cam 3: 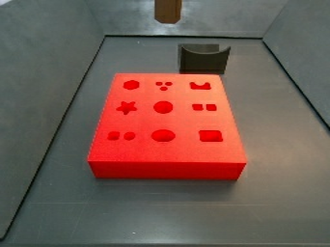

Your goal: Insert the hexagon object.

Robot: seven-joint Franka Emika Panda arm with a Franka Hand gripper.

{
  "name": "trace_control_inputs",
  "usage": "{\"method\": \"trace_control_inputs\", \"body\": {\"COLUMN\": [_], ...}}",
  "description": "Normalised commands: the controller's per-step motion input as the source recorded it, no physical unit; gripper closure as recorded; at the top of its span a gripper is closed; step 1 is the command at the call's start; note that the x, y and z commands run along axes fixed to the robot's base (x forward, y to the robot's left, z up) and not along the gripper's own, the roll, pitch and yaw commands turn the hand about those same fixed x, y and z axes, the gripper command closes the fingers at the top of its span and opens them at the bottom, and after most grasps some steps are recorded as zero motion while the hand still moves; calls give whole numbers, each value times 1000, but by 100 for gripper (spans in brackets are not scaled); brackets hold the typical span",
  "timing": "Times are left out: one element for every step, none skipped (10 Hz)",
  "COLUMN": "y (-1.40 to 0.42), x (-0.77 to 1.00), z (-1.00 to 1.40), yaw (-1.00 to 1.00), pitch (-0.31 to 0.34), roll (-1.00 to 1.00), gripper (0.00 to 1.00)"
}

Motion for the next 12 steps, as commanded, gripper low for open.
{"method": "trace_control_inputs", "body": {"y": [0,451,414,414,420,351,289,37,0,83,200,226], "x": [-14,-223,-140,-37,0,0,0,0,0,-83,-249,-323], "z": [-114,-109,-149,-294,-437,-654,-660,-517,-460,-466,-503,-457], "yaw": [-146,-306,-334,-343,-423,-551,-657,-871,-931,-846,-780,-666], "pitch": [0,-113,-139,-153,-123,-184,-210,-196,-201,-259,-274,-299], "roll": [33,-223,-266,-280,-181,-111,-46,0,0,0,0,0], "gripper": [100,100,100,100,100,100,100,100,100,100,100,100]}}
